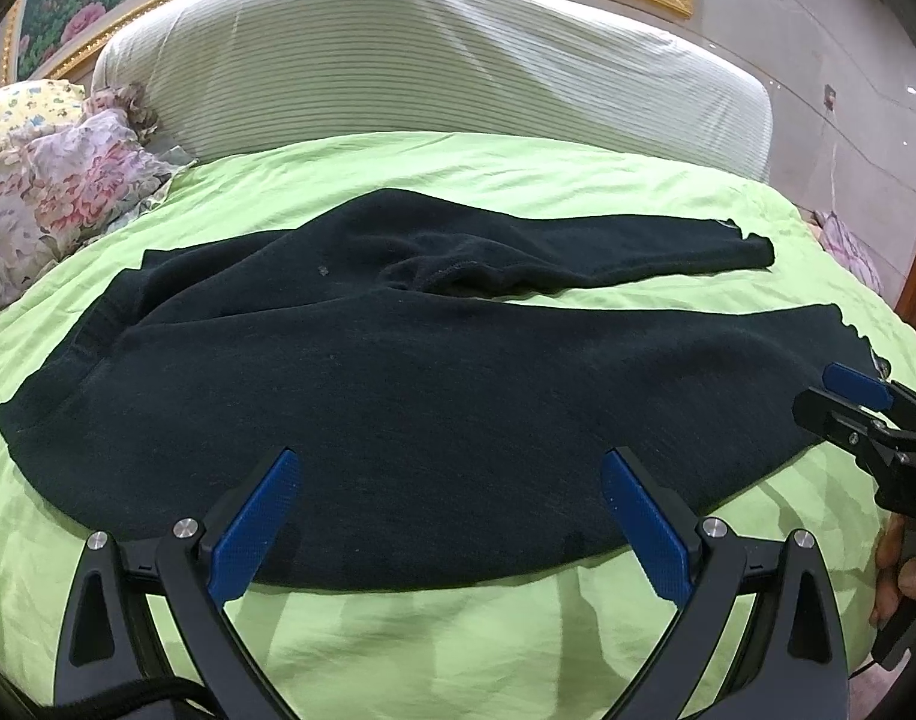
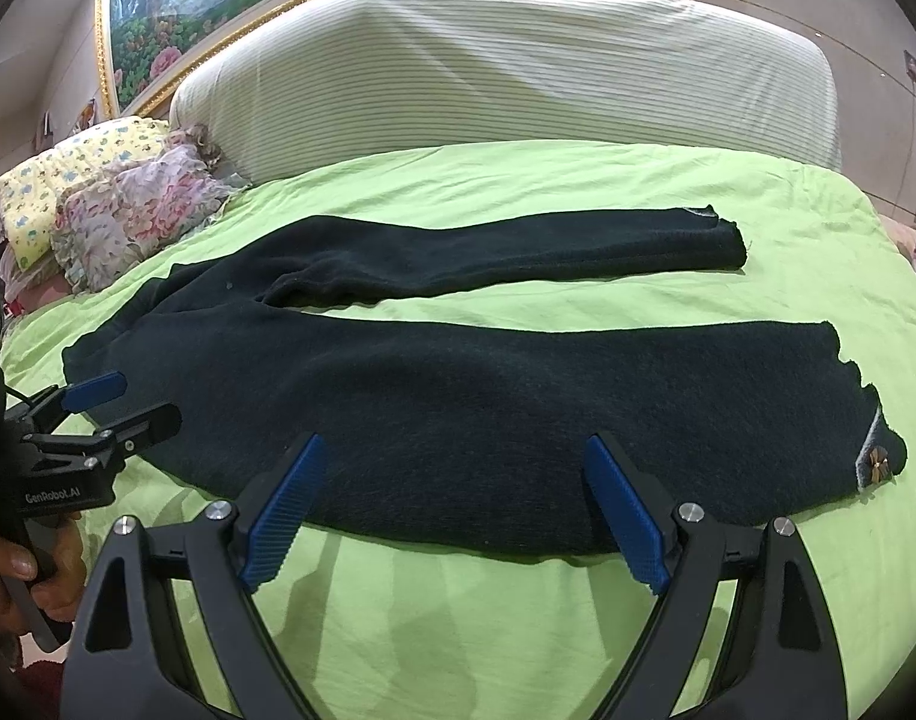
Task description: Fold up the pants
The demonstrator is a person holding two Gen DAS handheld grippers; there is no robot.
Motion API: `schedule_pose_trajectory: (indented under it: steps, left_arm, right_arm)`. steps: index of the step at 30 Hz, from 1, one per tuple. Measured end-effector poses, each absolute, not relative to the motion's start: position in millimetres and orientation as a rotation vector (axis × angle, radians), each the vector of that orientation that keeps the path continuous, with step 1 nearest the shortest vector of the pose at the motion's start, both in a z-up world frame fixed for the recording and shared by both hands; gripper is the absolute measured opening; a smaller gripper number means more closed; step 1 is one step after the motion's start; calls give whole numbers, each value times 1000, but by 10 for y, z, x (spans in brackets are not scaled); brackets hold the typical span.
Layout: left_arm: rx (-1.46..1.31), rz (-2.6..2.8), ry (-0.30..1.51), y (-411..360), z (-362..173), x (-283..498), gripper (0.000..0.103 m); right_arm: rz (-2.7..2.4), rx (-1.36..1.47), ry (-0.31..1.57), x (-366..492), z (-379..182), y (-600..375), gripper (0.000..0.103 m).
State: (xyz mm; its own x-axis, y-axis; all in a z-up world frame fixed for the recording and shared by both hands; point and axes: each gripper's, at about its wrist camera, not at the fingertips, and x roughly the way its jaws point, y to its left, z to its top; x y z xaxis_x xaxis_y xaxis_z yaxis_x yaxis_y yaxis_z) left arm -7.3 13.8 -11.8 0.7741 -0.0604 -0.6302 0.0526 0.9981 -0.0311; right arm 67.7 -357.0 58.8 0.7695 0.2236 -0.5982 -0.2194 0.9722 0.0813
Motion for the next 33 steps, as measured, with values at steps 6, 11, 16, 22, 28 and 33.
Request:
schedule_pose_trajectory:
  steps: [6,11,16,22,28,33]
  left_arm:
    - [-19,-80,697,141,-139,-49,101]
    - [-23,-95,708,127,-154,-15,101]
    - [-24,-137,730,100,-132,42,101]
    - [-33,-193,738,90,15,234,101]
    - [7,-235,751,26,183,603,101]
    - [15,-302,796,-29,302,1086,101]
  right_arm:
    - [258,60,620,690,597,-3610,88]
    - [253,52,624,705,596,-3633,88]
    - [257,72,616,691,657,-3676,88]
    - [285,166,654,906,825,-3804,88]
    - [282,143,699,1324,1053,-3918,88]
    - [255,171,779,1777,1135,-4204,88]
